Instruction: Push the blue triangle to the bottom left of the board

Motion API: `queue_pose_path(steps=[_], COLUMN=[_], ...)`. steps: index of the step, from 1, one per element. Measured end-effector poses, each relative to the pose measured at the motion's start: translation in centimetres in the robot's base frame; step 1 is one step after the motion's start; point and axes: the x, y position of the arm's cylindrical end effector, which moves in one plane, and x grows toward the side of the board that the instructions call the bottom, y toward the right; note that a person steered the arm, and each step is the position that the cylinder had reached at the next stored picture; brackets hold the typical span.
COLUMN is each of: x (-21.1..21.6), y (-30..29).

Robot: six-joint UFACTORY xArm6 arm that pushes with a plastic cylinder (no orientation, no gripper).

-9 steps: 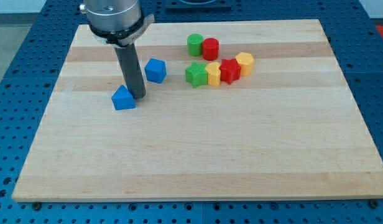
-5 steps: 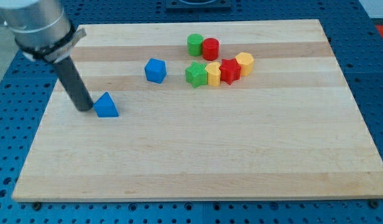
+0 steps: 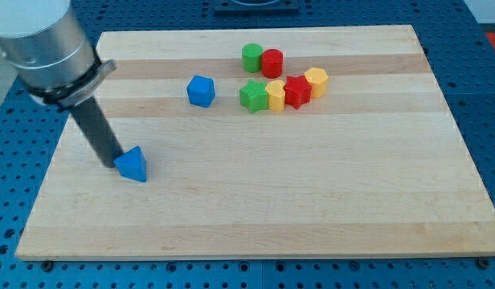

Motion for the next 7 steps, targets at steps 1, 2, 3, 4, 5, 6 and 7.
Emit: queue_pose_path(steps=[1,2,3,4,5,6,7], x=[-1.7,-0.7,1.7,2.8,1.5,-1.0,0.1], y=[4.5,8.2,7.5,4.9,6.6,8.8,5.9])
